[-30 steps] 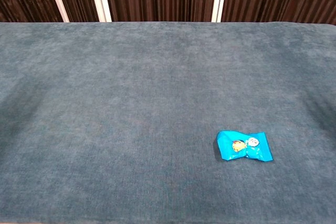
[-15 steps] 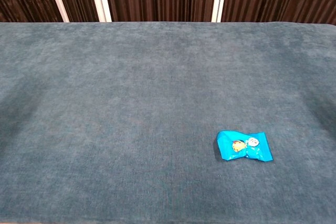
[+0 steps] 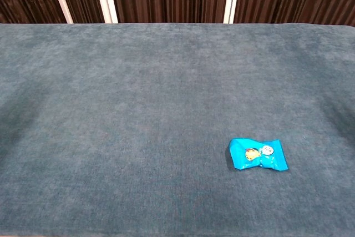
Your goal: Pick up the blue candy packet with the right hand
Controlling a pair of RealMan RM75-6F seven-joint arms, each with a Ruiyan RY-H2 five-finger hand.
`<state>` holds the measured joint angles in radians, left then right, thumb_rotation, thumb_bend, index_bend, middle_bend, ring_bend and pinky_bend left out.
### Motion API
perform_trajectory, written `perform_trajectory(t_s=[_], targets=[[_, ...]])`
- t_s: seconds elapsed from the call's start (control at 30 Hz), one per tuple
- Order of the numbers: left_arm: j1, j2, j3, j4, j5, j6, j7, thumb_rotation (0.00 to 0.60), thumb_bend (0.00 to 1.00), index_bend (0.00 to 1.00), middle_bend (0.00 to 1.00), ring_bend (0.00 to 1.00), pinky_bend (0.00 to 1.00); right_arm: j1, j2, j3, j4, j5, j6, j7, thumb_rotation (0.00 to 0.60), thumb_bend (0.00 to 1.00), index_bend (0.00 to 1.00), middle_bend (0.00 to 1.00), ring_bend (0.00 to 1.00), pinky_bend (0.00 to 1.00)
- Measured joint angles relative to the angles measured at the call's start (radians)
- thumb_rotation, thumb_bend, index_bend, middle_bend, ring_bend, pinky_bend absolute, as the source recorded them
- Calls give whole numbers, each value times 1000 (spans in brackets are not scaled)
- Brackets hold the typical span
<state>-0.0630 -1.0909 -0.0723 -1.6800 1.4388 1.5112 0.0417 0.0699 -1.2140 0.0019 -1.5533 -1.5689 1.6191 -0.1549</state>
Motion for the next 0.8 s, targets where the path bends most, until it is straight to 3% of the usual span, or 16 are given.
perform_trajectory(t_s=[0.23, 0.53, 0.8], targets=[[0, -1, -1, -6, 2, 3, -3, 600, 495, 80, 0, 7, 0, 6, 21, -15, -19, 2, -61, 31, 600, 110, 55, 0, 64, 147], [-3, -3, 1, -9, 0, -5, 5, 600, 495, 80, 0, 7, 0, 105, 51, -49, -102, -41, -275, 24, 600, 110, 55, 0, 66, 147], [-2, 0, -1, -10, -9, -9, -4, 600, 495, 80, 0, 7, 0, 202, -7, -42, -181, -20, -458, -75, 600, 110, 58, 16, 68, 147]])
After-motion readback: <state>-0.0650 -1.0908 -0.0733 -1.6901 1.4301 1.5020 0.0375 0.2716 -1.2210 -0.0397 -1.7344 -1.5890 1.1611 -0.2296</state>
